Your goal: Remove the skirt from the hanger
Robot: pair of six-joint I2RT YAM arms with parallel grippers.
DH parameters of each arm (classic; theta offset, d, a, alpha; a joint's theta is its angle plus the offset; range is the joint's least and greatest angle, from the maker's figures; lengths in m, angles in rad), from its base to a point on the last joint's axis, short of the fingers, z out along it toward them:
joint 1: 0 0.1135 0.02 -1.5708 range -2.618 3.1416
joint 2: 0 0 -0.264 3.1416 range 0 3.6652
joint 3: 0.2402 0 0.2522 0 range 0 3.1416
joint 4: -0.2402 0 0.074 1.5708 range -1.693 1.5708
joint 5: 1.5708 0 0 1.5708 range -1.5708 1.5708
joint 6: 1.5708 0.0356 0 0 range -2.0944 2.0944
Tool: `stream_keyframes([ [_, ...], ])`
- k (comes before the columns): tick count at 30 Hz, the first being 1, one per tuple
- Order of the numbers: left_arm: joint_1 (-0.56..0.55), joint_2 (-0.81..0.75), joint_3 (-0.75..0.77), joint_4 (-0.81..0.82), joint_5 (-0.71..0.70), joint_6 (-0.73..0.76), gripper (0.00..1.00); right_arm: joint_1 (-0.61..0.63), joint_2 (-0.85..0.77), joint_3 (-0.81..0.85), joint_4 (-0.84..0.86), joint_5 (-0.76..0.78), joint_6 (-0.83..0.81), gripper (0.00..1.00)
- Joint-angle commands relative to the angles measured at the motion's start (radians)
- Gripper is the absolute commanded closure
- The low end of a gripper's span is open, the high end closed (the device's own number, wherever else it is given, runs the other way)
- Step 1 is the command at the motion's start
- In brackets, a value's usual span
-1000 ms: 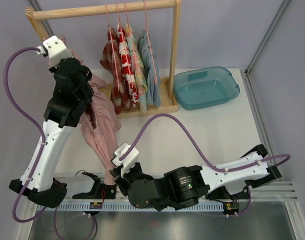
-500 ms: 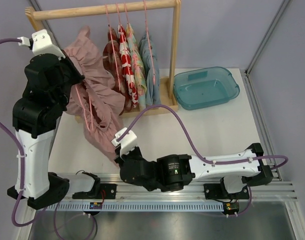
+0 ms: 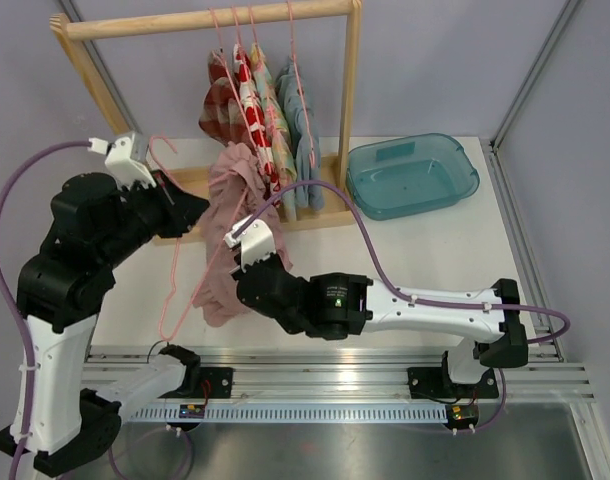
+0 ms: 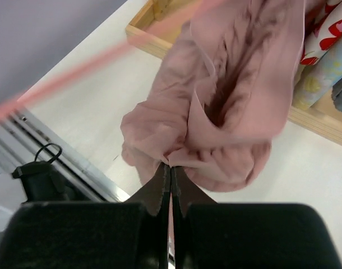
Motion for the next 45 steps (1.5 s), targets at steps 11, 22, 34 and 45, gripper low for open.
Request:
stream_keyframes([
  [11, -0.027, -0.209, -0.222, -0.197, -0.203, -0.071, 1.00, -0.117, -0.118, -0.238, 0.049, 0.014, 0.084, 1.00],
  [22, -0.027, -0.347, -0.651, -0.001, -0.344, -0.063, 1.00, -0.601, -0.442, -0.224, 0.009, 0.031, -0.054, 1.00],
  [34, -0.027, -0.367, -0.803, 0.080, -0.406, -0.051, 1.00, -1.062, 0.250, 1.066, -0.230, -0.280, -0.243, 1.00],
  [45, -0.032, -0.414, -0.843, 0.119, -0.392, -0.078, 1.00, -1.226, 0.421, 1.030, 0.150, -0.439, -0.159, 1.00],
])
